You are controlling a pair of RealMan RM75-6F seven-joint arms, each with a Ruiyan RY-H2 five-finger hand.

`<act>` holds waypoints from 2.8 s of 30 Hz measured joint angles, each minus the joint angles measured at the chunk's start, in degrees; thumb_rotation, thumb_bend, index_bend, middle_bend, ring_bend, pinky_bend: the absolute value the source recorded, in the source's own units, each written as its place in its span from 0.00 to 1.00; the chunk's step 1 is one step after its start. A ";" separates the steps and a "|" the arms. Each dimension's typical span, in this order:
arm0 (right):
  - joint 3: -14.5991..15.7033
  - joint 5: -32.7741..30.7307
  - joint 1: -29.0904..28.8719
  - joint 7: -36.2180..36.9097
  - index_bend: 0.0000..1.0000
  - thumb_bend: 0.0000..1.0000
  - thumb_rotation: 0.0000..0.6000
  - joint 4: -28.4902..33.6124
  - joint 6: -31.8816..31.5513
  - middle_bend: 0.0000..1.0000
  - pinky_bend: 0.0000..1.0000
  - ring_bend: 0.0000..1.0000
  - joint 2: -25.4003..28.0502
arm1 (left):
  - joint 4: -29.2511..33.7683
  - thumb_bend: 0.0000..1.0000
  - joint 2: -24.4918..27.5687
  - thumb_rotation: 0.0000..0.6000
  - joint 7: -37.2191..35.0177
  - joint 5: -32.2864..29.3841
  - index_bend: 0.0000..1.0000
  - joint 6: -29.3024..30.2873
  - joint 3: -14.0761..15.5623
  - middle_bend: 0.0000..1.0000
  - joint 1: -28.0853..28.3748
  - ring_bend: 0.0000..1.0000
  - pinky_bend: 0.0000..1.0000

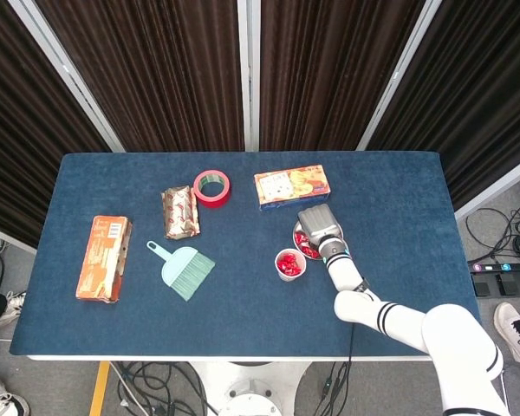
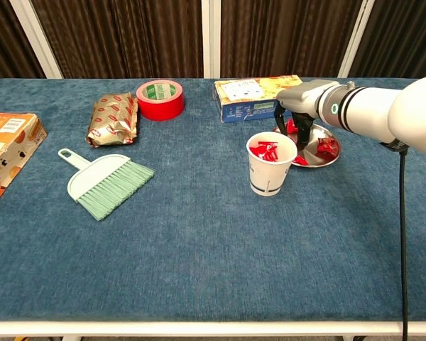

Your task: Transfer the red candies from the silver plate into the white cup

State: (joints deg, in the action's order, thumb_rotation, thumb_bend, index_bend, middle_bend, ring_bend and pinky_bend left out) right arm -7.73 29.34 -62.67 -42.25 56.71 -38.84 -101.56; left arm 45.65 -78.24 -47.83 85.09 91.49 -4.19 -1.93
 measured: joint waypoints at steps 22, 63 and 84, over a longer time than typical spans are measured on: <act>0.14 0.59 -0.40 1.37 0.59 0.20 1.00 -2.87 1.41 1.00 1.00 1.00 -1.32 | -0.44 0.10 -0.08 1.00 -0.50 0.00 0.15 -0.02 0.15 0.16 -0.21 0.06 0.19; 1.03 18.57 5.80 2.77 0.51 0.04 1.00 35.48 -15.84 1.00 1.00 1.00 15.93 | 3.77 0.10 1.46 1.00 2.72 0.15 0.15 1.33 -0.14 0.16 -0.14 0.06 0.19; 0.43 22.01 10.04 5.56 0.55 0.09 1.00 35.17 -21.40 1.00 1.00 1.00 20.38 | 4.02 0.10 1.42 1.00 3.18 0.75 0.15 1.45 -0.20 0.16 0.57 0.06 0.19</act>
State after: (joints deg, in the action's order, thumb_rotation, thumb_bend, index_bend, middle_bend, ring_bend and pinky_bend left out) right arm -7.30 51.35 -52.63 -36.70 91.88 -60.23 -81.18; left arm 49.67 -76.83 -44.65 85.85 92.95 -4.39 -1.37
